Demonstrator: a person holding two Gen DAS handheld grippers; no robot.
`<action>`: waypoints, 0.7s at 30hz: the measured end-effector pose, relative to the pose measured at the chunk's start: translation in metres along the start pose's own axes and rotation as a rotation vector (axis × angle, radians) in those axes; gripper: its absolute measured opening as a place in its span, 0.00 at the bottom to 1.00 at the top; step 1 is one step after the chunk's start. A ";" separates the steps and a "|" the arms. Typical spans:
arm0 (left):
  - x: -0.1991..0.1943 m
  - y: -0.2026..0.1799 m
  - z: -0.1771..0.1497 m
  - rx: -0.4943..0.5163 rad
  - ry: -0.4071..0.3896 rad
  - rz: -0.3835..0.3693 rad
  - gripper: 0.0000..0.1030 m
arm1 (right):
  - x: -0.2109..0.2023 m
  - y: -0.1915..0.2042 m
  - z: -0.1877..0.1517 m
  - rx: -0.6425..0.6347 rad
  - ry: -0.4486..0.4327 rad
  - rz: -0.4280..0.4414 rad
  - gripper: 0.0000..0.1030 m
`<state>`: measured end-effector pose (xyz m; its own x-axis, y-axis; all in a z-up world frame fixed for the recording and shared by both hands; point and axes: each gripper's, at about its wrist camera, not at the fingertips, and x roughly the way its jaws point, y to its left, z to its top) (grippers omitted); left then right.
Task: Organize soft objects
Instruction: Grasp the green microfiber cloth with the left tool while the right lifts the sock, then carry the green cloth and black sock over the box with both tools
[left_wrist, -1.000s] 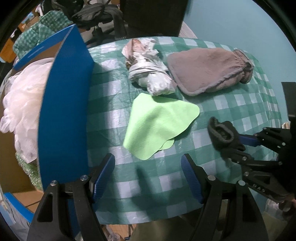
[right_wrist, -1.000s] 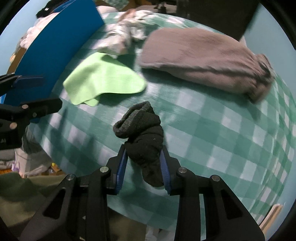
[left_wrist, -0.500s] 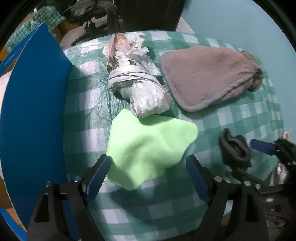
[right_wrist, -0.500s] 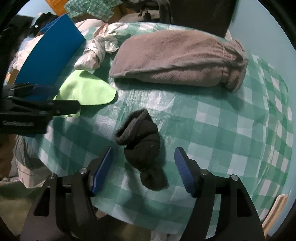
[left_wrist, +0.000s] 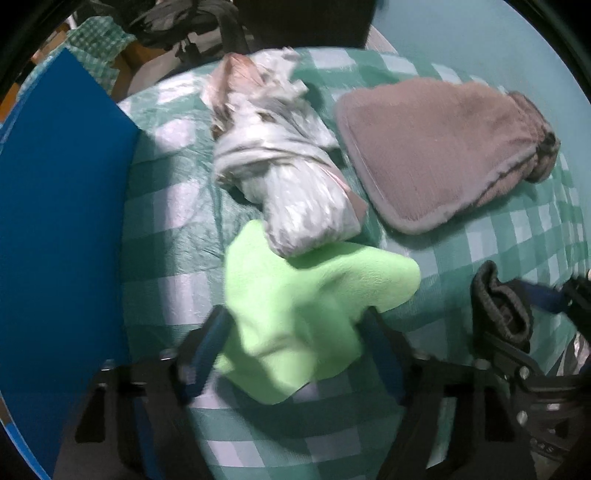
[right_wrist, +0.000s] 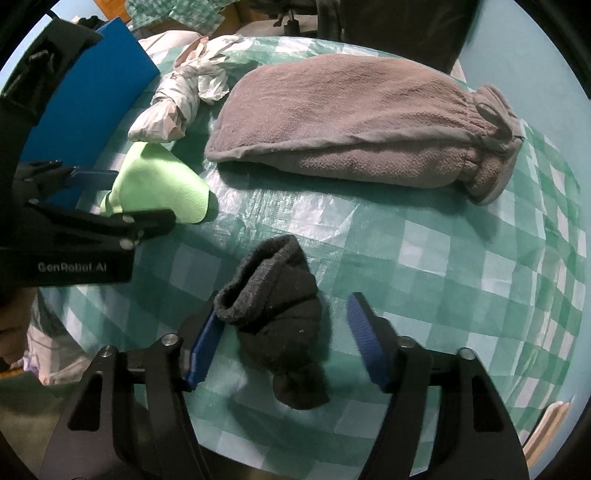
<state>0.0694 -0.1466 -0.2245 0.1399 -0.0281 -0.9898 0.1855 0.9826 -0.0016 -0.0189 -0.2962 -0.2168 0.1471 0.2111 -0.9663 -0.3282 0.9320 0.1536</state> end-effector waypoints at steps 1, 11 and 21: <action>-0.001 0.003 0.000 -0.003 -0.006 0.001 0.57 | 0.007 0.002 0.007 0.000 0.006 -0.004 0.47; -0.014 0.029 -0.022 -0.045 -0.029 -0.030 0.09 | -0.002 0.010 0.004 -0.014 -0.032 0.010 0.38; -0.045 0.049 -0.043 -0.044 -0.078 -0.049 0.09 | -0.024 0.013 0.000 -0.010 -0.069 0.009 0.38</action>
<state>0.0304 -0.0890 -0.1862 0.2070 -0.0883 -0.9743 0.1508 0.9869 -0.0574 -0.0266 -0.2896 -0.1921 0.2079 0.2401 -0.9482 -0.3388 0.9271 0.1604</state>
